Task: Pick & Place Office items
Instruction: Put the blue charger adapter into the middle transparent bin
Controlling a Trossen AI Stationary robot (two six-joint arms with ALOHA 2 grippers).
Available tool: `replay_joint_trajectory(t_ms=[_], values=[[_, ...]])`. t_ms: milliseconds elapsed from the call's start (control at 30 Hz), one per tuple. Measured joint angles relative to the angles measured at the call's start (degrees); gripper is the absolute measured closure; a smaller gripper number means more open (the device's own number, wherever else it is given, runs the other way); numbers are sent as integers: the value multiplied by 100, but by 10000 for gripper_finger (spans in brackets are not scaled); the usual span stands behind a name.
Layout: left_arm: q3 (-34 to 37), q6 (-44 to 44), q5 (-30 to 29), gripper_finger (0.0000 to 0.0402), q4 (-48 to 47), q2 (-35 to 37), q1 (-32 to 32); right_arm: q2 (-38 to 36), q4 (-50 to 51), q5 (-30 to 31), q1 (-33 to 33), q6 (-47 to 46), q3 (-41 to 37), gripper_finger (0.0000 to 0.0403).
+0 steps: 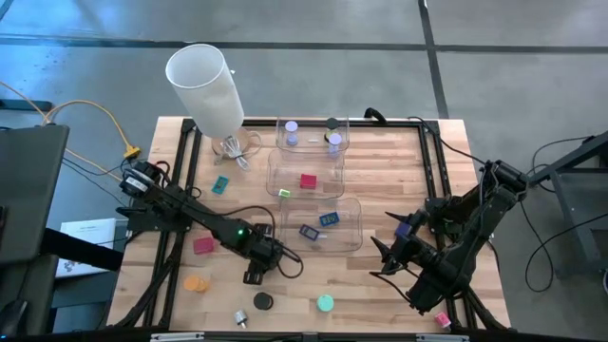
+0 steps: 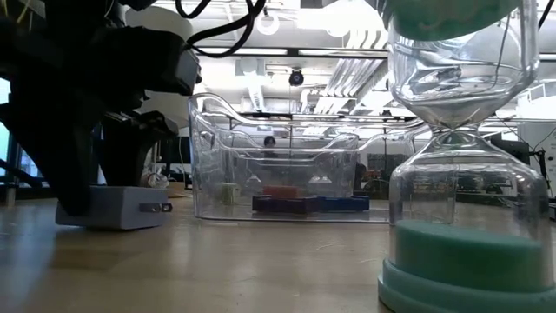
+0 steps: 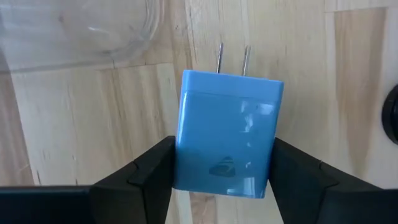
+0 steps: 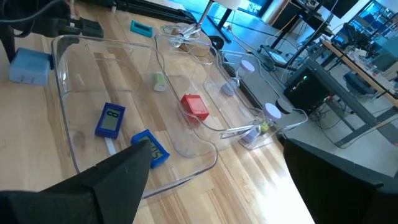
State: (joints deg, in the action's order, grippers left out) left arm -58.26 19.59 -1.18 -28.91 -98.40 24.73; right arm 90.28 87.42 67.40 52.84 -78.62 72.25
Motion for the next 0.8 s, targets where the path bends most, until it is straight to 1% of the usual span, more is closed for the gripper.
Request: replay_joint_trajectory(t_ms=[167,433,533,700,800], values=[[0,-24,169,191,-143,126,0,0,2,0,0,42,0,48],[-25,-98,173,190,-335,808,10,0,0,-22,2,41,0,48],[-127,-306,266,190,-321,1168,56,0,0,-17,2,41,0,48],[-317,-792,240,190,-312,1825,129,0,-2,-2,2,41,0,48],[-403,-1174,-78,190,-326,2138,115,0,-5,7,-43,41,0,48]])
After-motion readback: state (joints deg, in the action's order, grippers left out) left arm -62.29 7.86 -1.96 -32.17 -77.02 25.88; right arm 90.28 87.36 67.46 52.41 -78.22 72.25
